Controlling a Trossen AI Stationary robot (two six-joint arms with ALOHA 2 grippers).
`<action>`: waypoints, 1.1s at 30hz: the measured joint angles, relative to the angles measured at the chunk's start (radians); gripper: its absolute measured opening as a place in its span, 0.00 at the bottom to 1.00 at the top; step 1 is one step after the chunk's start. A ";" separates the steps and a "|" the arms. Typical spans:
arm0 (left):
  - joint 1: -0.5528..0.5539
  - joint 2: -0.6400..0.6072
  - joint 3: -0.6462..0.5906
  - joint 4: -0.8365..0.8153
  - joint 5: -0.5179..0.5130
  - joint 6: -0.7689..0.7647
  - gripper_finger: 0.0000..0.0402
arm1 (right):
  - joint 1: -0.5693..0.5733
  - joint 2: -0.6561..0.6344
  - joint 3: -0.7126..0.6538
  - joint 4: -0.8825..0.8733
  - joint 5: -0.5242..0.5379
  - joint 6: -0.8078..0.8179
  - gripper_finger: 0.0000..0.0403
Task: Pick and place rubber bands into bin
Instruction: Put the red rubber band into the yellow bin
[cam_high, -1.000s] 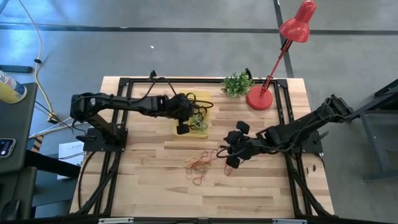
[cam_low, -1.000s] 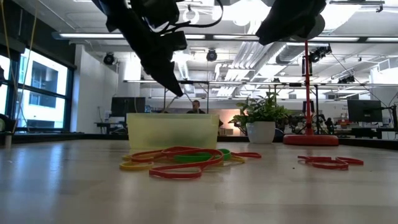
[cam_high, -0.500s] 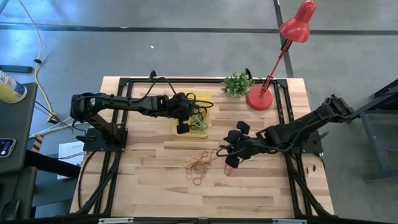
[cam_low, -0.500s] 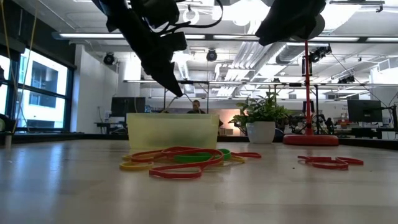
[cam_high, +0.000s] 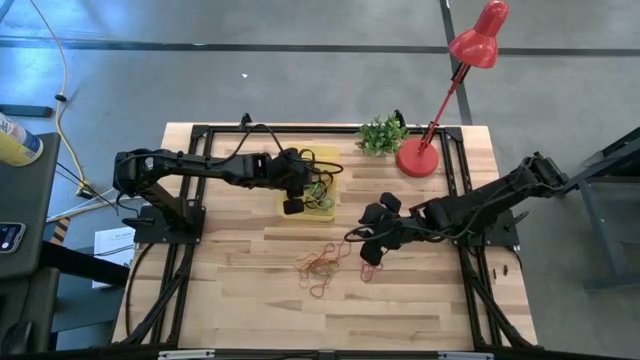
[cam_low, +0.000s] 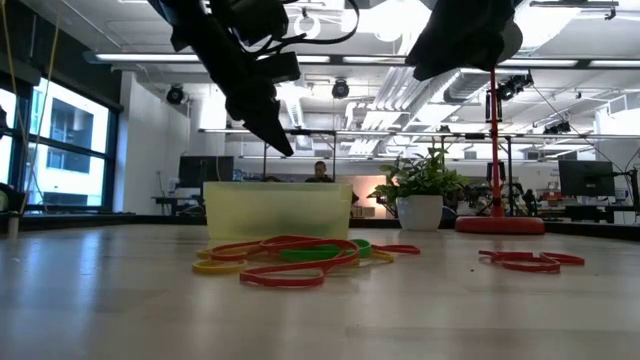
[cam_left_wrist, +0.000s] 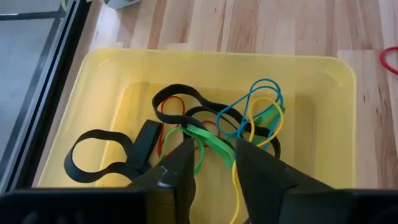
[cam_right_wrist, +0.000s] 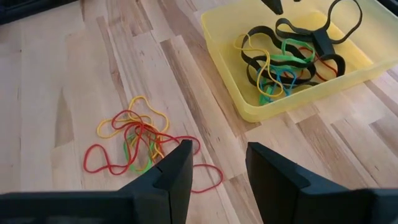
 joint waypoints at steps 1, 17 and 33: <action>0.000 0.000 0.000 0.000 0.000 0.004 0.29 | 0.000 0.000 0.000 0.000 0.000 0.000 0.35; -0.068 -0.059 0.102 -0.002 0.169 0.166 0.47 | -0.026 0.056 0.000 -0.086 -0.058 0.204 0.35; -0.227 -0.081 0.107 0.000 0.169 0.409 0.46 | -0.145 0.107 0.000 -0.172 -0.231 0.561 0.35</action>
